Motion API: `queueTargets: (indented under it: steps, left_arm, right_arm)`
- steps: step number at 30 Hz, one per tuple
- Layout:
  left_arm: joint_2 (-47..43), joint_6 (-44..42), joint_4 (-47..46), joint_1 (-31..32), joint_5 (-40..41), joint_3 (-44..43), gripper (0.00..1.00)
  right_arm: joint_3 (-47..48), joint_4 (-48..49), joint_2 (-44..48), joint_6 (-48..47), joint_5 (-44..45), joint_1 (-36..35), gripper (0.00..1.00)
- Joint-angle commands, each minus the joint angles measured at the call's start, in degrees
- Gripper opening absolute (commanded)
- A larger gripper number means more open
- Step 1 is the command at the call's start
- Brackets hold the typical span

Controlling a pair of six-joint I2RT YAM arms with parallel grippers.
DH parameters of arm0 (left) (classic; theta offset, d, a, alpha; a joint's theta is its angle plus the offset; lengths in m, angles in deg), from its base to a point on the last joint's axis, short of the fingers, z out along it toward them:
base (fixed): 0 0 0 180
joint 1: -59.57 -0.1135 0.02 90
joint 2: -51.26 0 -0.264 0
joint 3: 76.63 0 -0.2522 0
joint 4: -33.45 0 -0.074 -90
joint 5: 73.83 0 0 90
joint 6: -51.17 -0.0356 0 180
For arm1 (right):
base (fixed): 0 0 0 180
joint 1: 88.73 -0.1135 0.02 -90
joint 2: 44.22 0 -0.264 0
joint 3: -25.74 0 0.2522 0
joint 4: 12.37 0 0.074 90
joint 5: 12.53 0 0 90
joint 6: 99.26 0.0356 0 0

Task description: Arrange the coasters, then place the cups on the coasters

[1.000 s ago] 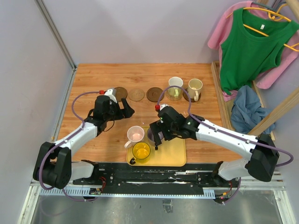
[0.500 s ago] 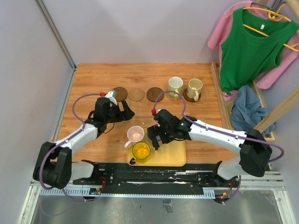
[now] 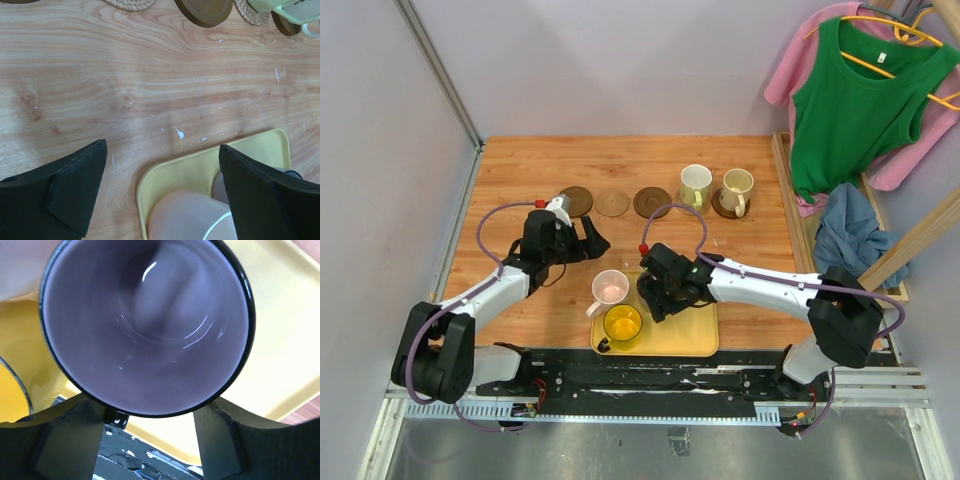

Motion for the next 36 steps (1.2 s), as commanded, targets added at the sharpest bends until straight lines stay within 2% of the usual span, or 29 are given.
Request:
queueTargets:
  steps: [1,4,9,12,23,25,27,28,36]
  left_arm:
    - [0.88,0.68,-2.71,0.01,-1.35,0.74,0.97]
    - [1.09,0.81,-2.86,-0.05,-1.35,0.76,0.96]
    - [0.83,1.03,-2.99,0.01,-1.29,0.94,0.97]
    - [0.53,0.94,-2.67,0.0,-1.24,1.03,0.96]
    - [0.21,1.21,-2.6,-0.01,-1.19,1.49,0.96]
    - [0.3,1.23,-2.64,0.01,-1.19,1.49,0.96]
    - [0.26,1.21,-2.52,0.01,-1.27,1.48,0.96]
    - [0.22,1.22,-2.55,-0.04,-1.23,1.48,0.96]
    - [-0.6,1.39,-2.47,0.01,-1.36,1.59,0.96]
  right_arm:
    - [-1.75,-2.77,0.61,1.22,2.83,-1.01,0.64]
    - [-2.07,-2.07,0.71,1.1,2.05,-1.0,0.59]
    - [-1.86,-0.39,0.02,0.55,1.74,-1.01,0.42]
    - [-2.05,0.74,0.02,0.44,1.79,-1.09,0.36]
    - [-2.55,2.62,-0.13,0.04,2.52,-1.09,0.34]
    - [-2.4,2.64,-0.21,-0.06,2.86,-1.09,0.27]
    - [-2.3,2.56,-0.21,-0.16,3.09,-1.09,0.08]
    - [-2.36,2.54,-0.21,-0.21,3.11,-1.09,0.02]
    - [-0.62,0.11,1.0,0.31,6.51,-1.93,0.01]
